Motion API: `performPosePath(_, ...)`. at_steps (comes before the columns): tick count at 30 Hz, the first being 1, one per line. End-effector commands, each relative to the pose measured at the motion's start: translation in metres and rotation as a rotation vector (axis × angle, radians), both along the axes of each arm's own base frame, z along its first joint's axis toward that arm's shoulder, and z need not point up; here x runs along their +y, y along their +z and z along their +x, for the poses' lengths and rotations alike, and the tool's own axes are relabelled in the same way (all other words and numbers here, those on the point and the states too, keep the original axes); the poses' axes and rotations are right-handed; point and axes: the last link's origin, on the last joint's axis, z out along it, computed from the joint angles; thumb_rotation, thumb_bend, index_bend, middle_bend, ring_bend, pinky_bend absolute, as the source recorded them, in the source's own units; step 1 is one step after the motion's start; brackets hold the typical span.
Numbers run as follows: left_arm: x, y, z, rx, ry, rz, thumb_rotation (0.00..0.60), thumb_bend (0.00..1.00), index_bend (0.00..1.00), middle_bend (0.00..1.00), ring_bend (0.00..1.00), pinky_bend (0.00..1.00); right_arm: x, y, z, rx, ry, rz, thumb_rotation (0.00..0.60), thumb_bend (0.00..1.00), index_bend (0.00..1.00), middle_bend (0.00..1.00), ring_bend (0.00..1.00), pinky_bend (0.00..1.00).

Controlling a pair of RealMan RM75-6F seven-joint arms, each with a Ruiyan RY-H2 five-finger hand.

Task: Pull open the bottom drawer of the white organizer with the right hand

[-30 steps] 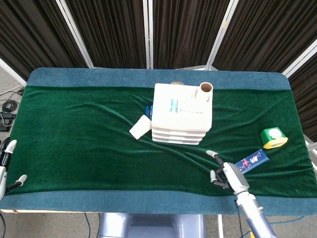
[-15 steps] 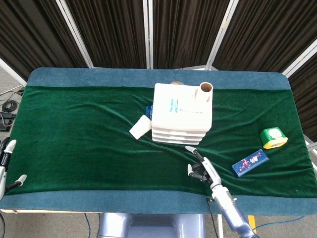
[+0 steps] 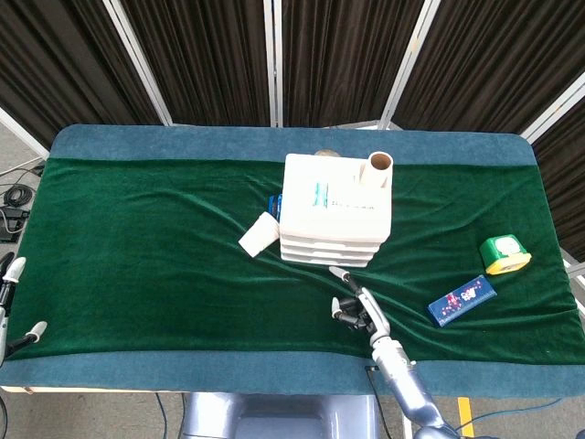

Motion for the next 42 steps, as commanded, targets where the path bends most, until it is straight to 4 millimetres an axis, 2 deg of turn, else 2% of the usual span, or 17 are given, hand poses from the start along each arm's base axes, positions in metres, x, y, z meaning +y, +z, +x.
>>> performPosePath(1,0.000,0.001,0.000,-0.002,0.000,0.001,0.600,0.00,0.00,0.00,0.00,0.00,-0.003,-0.005,0.004,-0.003,0.000,-0.003,0.600,0.58,0.15,0.94,0.99,0.91)
performPosePath(7,0.000,0.004,-0.001,-0.016,0.002,0.006,0.600,0.00,0.00,0.00,0.00,0.00,-0.010,-0.019,0.013,-0.008,0.003,0.005,0.600,0.58,0.15,0.94,0.99,0.91)
performPosePath(14,0.001,0.005,-0.001,-0.022,0.005,0.002,0.600,0.00,0.00,0.00,0.00,0.00,-0.020,-0.026,0.019,-0.014,-0.003,-0.014,0.600,0.58,0.14,0.94,0.99,0.91)
performPosePath(38,0.003,0.005,-0.004,-0.028,0.016,-0.004,0.600,0.00,0.00,0.00,0.00,0.00,-0.039,-0.031,0.024,-0.061,-0.040,-0.041,0.600,0.58,0.14,0.94,0.98,0.91)
performPosePath(42,0.003,0.005,-0.004,-0.027,0.017,-0.004,0.600,0.00,0.00,0.00,0.00,0.00,-0.041,-0.032,0.024,-0.079,-0.051,-0.026,0.600,0.58,0.17,0.94,0.98,0.91)
